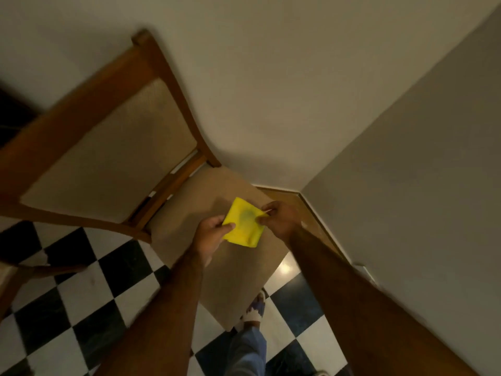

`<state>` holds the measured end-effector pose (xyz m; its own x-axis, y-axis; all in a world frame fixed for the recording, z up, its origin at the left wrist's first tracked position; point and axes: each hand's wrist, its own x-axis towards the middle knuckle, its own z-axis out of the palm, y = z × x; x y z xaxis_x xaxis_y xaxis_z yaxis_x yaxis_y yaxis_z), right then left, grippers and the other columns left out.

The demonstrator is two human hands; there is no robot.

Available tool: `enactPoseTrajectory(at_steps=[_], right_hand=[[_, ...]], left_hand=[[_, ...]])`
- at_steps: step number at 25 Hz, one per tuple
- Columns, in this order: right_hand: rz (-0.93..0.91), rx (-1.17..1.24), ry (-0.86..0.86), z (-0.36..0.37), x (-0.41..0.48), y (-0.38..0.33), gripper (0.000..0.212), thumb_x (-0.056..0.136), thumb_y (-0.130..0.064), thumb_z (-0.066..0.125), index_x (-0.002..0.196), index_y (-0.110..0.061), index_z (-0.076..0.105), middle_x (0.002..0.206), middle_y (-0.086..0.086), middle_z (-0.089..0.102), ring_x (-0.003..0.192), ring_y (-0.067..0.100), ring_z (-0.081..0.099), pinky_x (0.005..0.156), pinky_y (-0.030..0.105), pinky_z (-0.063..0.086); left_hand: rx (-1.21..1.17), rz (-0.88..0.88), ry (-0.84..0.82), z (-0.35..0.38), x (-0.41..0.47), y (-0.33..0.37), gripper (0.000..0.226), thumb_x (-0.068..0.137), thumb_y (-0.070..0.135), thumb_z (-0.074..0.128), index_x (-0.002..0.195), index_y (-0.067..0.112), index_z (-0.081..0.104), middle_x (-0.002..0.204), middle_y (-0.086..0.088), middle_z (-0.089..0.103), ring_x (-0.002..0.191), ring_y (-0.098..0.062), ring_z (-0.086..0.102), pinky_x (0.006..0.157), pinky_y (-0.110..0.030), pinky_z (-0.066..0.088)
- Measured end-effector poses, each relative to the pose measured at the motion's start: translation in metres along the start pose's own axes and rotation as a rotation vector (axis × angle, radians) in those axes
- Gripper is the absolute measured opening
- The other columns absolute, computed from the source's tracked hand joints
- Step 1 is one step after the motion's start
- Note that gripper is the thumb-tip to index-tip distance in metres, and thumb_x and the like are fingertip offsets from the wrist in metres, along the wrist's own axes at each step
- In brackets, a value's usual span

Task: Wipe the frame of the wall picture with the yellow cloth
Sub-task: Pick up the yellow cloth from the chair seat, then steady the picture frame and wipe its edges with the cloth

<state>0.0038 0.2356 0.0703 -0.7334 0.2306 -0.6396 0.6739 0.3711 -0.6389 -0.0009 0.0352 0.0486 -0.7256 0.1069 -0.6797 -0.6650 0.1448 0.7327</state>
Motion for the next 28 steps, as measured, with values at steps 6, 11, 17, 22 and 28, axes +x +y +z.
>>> enactPoseTrajectory(at_steps=[6, 11, 17, 22, 28], right_hand=[[-0.159, -0.024, 0.152, -0.117, -0.064, -0.075, 0.027, 0.075, -0.016, 0.082, 0.102, -0.011, 0.081, 0.095, 0.015, 0.078, 0.087, 0.022, 0.068, 0.09, 0.04, 0.057], [-0.298, 0.012, 0.26, -0.212, -0.133, -0.127, 0.027, 0.076, -0.014, 0.083, 0.101, -0.006, 0.08, 0.087, 0.017, 0.074, 0.083, 0.027, 0.067, 0.092, 0.051, 0.058], [-0.446, 0.081, 0.419, -0.323, -0.229, -0.171, 0.028, 0.076, -0.011, 0.085, 0.102, -0.002, 0.078, 0.084, 0.015, 0.071, 0.079, 0.026, 0.068, 0.085, 0.046, 0.063], [-0.584, -0.013, 0.581, -0.415, -0.318, -0.204, 0.027, 0.079, -0.015, 0.083, 0.102, -0.005, 0.079, 0.097, 0.027, 0.077, 0.077, 0.027, 0.069, 0.088, 0.053, 0.061], [-0.7, 0.007, 0.788, -0.509, -0.444, -0.232, 0.031, 0.082, -0.01, 0.08, 0.111, 0.0, 0.076, 0.098, 0.025, 0.076, 0.08, 0.028, 0.068, 0.089, 0.053, 0.061]], left_hand=[[0.005, 0.269, -0.068, 0.056, -0.063, 0.113, 0.011, 0.093, 0.003, 0.061, 0.101, 0.01, 0.066, 0.1, -0.016, 0.067, 0.083, -0.024, 0.065, 0.072, -0.031, 0.055], [-0.007, 0.458, -0.108, 0.102, -0.121, 0.201, 0.018, 0.092, 0.004, 0.064, 0.109, 0.01, 0.065, 0.102, -0.014, 0.071, 0.08, -0.02, 0.068, 0.062, -0.023, 0.057], [-0.062, 0.646, -0.151, 0.163, -0.209, 0.3, 0.013, 0.088, 0.019, 0.073, 0.099, 0.011, 0.07, 0.081, 0.0, 0.076, 0.072, -0.013, 0.069, 0.062, -0.025, 0.06], [-0.032, 0.849, -0.289, 0.218, -0.287, 0.381, 0.022, 0.086, 0.015, 0.075, 0.107, 0.013, 0.071, 0.085, 0.004, 0.079, 0.069, -0.006, 0.073, 0.057, -0.023, 0.058], [-0.062, 1.083, -0.363, 0.29, -0.389, 0.467, 0.032, 0.087, 0.011, 0.074, 0.117, 0.002, 0.067, 0.102, -0.016, 0.074, 0.065, -0.005, 0.07, 0.06, -0.025, 0.061]])
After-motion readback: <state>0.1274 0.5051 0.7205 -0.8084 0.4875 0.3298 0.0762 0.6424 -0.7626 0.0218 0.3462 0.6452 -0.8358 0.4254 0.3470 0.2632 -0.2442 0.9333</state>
